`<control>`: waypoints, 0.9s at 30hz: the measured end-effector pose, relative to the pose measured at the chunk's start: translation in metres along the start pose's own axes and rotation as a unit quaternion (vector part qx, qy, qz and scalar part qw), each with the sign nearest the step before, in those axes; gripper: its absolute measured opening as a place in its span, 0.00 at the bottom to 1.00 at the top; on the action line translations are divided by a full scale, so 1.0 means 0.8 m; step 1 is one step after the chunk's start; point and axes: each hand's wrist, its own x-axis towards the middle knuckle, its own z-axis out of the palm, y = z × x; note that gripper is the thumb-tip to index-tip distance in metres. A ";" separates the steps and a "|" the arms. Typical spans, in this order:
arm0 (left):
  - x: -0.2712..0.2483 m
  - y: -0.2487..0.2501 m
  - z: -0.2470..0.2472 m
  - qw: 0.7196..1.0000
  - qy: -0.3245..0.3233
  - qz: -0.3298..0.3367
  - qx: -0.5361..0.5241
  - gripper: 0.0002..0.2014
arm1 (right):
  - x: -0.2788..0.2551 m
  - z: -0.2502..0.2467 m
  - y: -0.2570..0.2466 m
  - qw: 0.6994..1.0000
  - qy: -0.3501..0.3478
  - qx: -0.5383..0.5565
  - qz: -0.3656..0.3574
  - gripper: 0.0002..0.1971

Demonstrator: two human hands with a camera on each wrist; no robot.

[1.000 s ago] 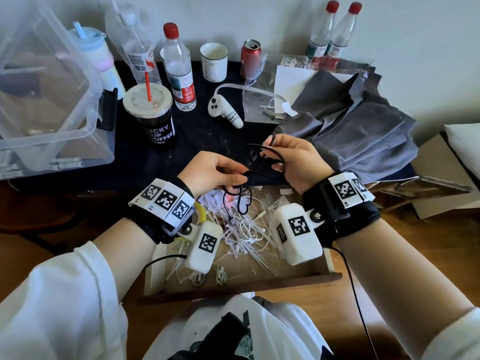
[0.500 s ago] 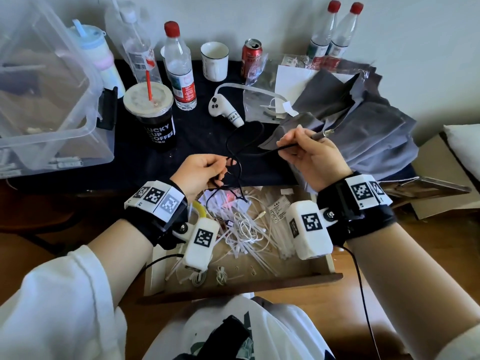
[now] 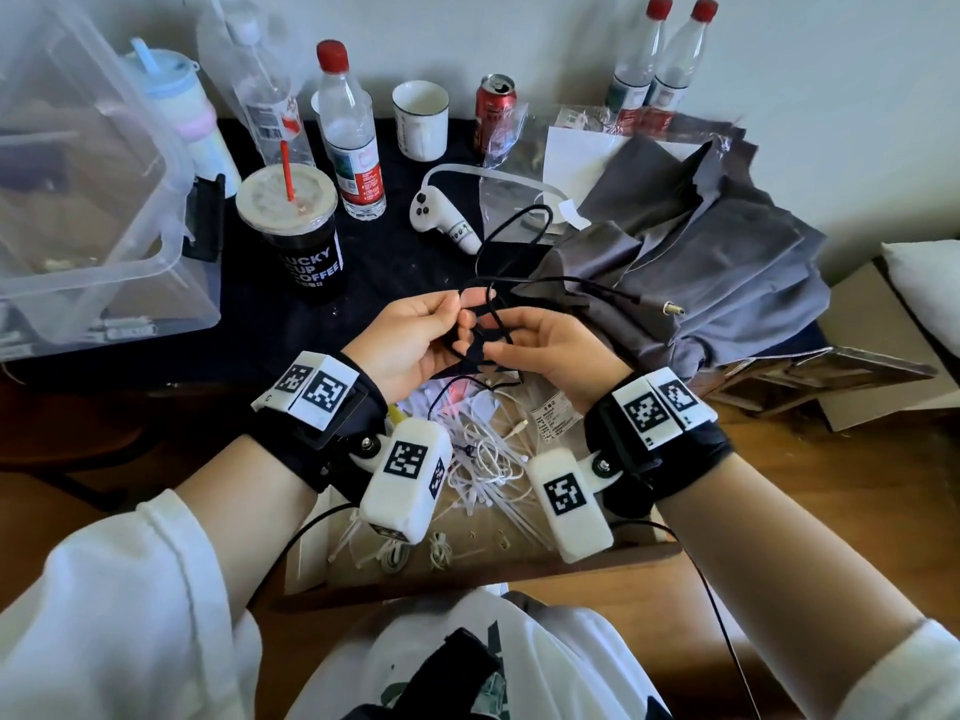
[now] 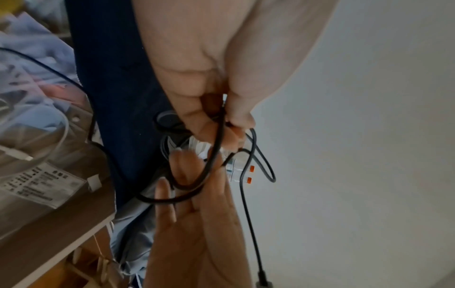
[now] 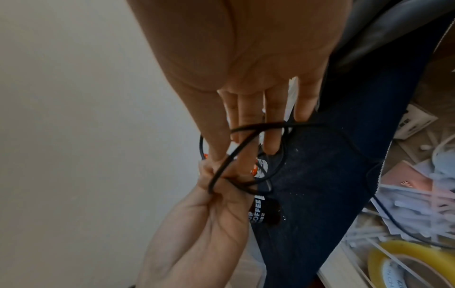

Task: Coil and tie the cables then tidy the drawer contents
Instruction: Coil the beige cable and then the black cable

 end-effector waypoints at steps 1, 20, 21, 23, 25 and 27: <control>0.000 0.000 0.000 1.000 0.000 0.000 0.003 0.13 | 0.000 0.001 0.000 1.000 0.007 -0.001 -0.018 0.07; 0.000 0.024 -0.054 0.983 0.033 -0.021 -0.179 0.15 | -0.004 -0.074 0.012 0.945 0.276 0.174 0.021 0.14; -0.001 0.025 -0.054 0.984 0.028 -0.021 -0.177 0.14 | -0.003 -0.074 0.011 0.943 0.294 0.156 0.023 0.12; -0.003 0.026 -0.051 0.985 0.011 -0.020 -0.174 0.11 | -0.003 -0.069 0.009 0.938 0.329 0.112 -0.003 0.06; -0.006 0.028 -0.042 0.983 -0.013 -0.015 -0.184 0.07 | -0.003 -0.060 0.004 0.941 0.326 0.055 -0.067 0.08; -0.007 0.030 -0.032 0.979 -0.041 -0.012 -0.198 0.08 | -0.004 -0.043 -0.003 0.948 0.276 -0.061 -0.150 0.15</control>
